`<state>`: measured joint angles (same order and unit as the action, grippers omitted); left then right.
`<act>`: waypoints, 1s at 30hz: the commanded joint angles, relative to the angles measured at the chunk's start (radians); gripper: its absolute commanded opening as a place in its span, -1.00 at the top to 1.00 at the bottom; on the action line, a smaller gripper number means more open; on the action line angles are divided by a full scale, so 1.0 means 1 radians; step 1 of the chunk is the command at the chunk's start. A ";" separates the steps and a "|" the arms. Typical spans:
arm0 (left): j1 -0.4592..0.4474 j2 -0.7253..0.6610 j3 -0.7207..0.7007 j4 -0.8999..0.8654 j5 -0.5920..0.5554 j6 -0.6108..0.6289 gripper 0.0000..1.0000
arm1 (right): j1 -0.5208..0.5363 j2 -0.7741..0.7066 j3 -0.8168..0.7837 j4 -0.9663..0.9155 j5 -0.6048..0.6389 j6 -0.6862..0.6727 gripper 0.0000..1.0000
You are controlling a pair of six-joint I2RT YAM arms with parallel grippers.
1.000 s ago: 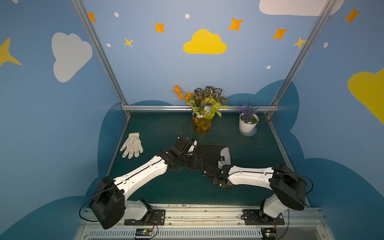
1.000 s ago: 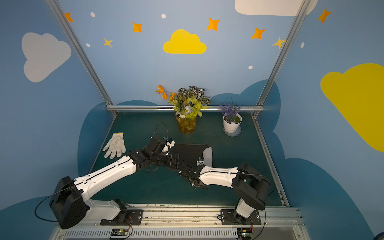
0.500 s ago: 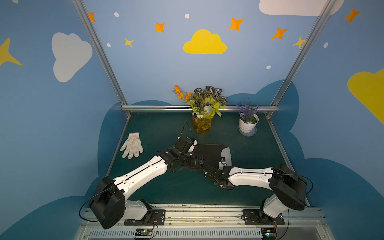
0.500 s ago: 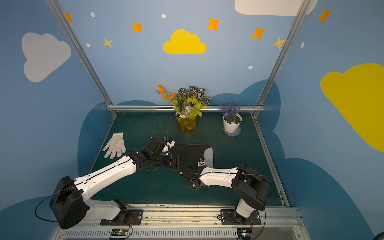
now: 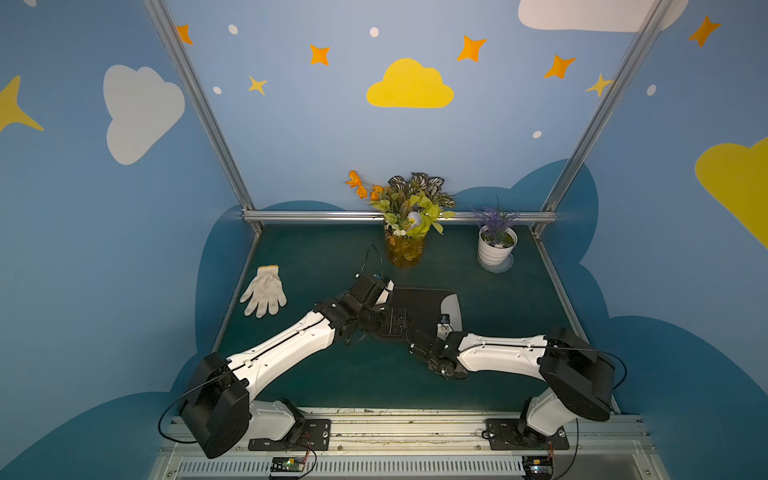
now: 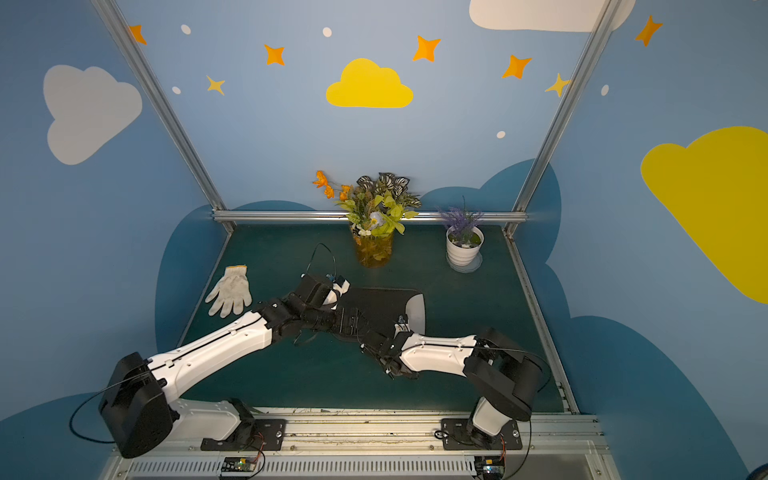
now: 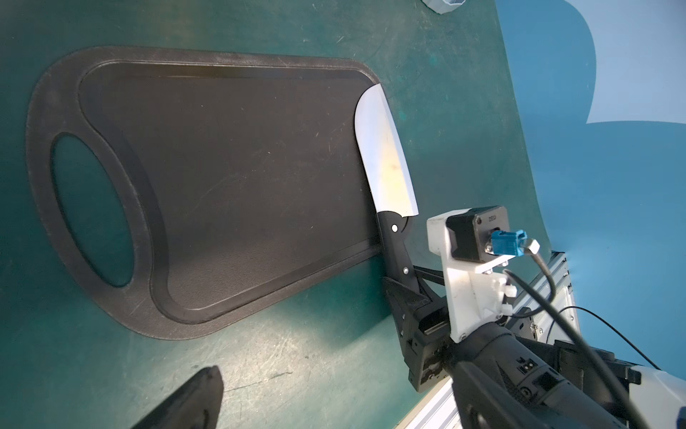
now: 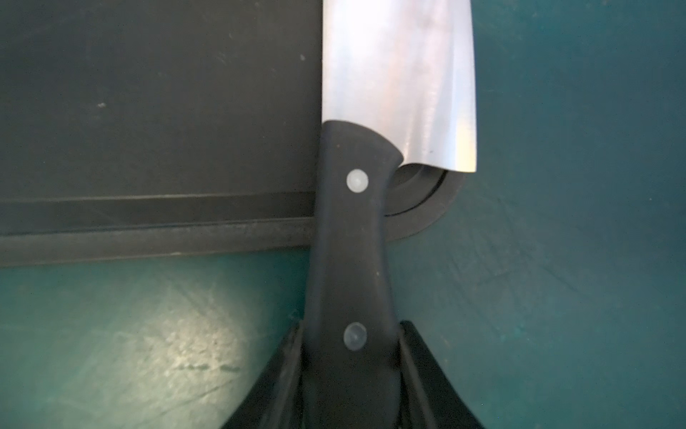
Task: Align the knife with the edge of the cutting board
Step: Adjust the knife at the edge of the cutting board.
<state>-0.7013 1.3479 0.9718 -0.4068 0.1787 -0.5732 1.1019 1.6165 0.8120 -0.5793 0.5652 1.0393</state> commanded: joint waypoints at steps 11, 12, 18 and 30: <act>0.000 -0.035 -0.008 -0.014 -0.012 0.003 -1.00 | -0.003 0.003 0.013 0.001 -0.001 -0.019 -0.07; 0.000 -0.037 -0.008 -0.016 -0.013 0.004 -1.00 | -0.002 0.003 0.014 0.001 -0.002 -0.021 -0.08; 0.000 -0.044 -0.008 -0.020 -0.016 0.006 -1.00 | 0.001 -0.001 0.018 -0.002 -0.001 -0.025 -0.19; 0.000 -0.052 0.002 -0.032 -0.021 0.012 -1.00 | 0.008 -0.015 0.020 0.011 -0.010 -0.028 -0.24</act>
<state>-0.7013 1.3182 0.9718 -0.4191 0.1623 -0.5724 1.1015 1.6154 0.8146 -0.5850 0.5827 1.0134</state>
